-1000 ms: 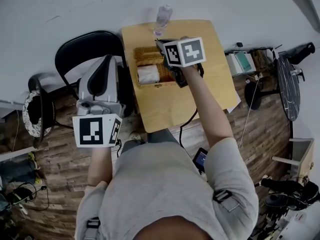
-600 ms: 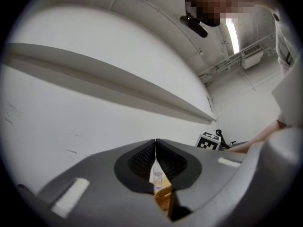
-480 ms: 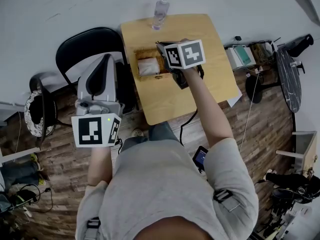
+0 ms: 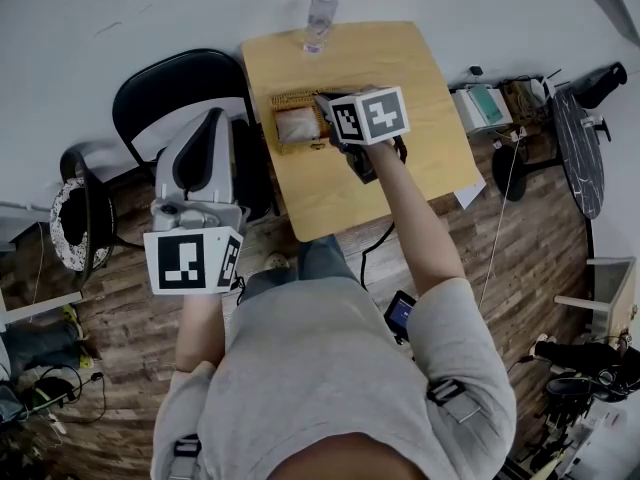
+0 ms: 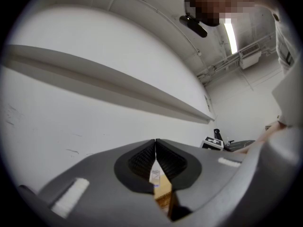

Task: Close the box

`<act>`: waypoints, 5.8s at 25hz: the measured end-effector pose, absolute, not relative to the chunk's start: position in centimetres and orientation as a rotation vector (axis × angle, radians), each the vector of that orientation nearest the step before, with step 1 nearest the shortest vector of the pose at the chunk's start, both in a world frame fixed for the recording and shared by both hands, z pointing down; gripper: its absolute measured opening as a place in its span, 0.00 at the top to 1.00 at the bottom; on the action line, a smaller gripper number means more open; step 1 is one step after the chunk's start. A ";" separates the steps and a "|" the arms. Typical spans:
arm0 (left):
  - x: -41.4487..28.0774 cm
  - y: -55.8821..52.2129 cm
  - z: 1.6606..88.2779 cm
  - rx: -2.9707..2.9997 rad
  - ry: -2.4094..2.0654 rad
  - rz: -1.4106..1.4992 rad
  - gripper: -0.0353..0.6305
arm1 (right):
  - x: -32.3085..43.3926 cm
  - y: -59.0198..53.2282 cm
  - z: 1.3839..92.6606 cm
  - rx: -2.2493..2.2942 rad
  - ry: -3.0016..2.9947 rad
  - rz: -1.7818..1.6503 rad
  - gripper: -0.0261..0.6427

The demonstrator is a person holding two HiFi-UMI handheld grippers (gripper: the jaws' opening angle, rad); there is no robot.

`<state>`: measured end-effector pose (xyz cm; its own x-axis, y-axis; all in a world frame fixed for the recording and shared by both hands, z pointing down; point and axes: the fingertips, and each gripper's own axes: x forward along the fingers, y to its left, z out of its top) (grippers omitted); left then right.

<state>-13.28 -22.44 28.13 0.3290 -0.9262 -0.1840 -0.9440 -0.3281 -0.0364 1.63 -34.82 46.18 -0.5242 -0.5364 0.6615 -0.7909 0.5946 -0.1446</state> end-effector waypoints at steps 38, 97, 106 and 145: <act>-14.4 -20.4 28.7 -2.447 1.732 0.171 0.86 | 2.9 -30.2 54.8 1.051 -2.129 0.688 0.94; -10.9 -19.9 27.2 -2.446 1.700 0.193 0.86 | 5.6 -27.3 42.7 1.397 -2.476 0.278 0.94; -8.9 -19.1 26.2 -2.419 1.721 0.215 0.86 | 8.1 -24.9 37.2 1.463 -2.552 0.091 0.94; -3.2 -14.8 24.9 -2.376 1.758 0.242 0.86 | 17.0 -16.3 24.6 1.656 -2.695 -0.285 0.94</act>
<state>-3.15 -14.80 24.85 0.2897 -0.9283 -0.2332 -0.9568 -0.2874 -0.0444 17.02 -16.28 24.61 -0.4559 -0.8815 -0.1231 -0.8877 0.4403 0.1343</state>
